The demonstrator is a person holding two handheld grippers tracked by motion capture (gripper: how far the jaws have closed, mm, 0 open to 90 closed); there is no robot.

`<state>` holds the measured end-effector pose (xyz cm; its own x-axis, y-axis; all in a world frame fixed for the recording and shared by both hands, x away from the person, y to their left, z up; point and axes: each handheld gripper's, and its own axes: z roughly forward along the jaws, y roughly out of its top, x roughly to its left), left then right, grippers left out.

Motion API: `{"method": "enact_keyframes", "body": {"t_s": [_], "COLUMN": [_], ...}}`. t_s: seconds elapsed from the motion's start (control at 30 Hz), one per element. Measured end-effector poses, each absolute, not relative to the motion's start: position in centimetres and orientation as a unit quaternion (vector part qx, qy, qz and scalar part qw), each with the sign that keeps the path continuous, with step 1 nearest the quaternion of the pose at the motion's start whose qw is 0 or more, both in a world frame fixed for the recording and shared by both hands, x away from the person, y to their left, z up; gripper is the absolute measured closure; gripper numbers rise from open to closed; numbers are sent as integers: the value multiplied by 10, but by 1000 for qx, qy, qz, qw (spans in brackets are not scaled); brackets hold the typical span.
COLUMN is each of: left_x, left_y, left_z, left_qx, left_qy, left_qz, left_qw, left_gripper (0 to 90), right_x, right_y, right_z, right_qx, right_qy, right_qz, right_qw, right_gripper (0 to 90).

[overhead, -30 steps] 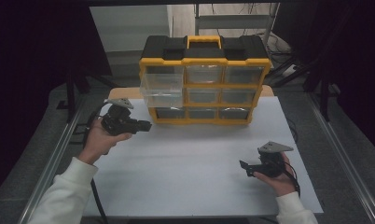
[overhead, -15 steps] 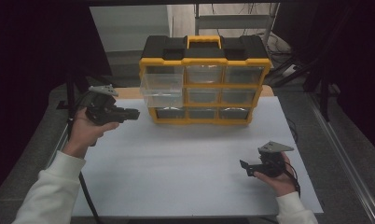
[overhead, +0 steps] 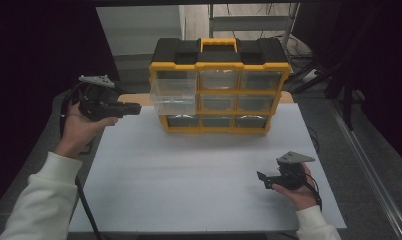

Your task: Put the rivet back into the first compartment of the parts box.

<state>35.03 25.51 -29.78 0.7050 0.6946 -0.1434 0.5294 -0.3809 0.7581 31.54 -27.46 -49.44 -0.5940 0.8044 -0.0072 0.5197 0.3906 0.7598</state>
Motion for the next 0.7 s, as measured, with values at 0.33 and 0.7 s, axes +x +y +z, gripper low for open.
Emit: {"method": "enact_keyframes", "body": {"t_s": [0.33, 0.7], "left_x": [356, 370], "left_y": [252, 232], "left_z": [-270, -254], "left_qx": [821, 824], "left_qy": [365, 355], "left_qz": [112, 113], "left_qw": [424, 427], "left_gripper": [833, 833], "right_x": [315, 316], "right_y": [-275, -275], "right_z": [-494, -494], "right_qx": [408, 407], "right_qy": [812, 812], "right_qz": [373, 372], "right_qw": [191, 189], "right_gripper": [100, 100]}}
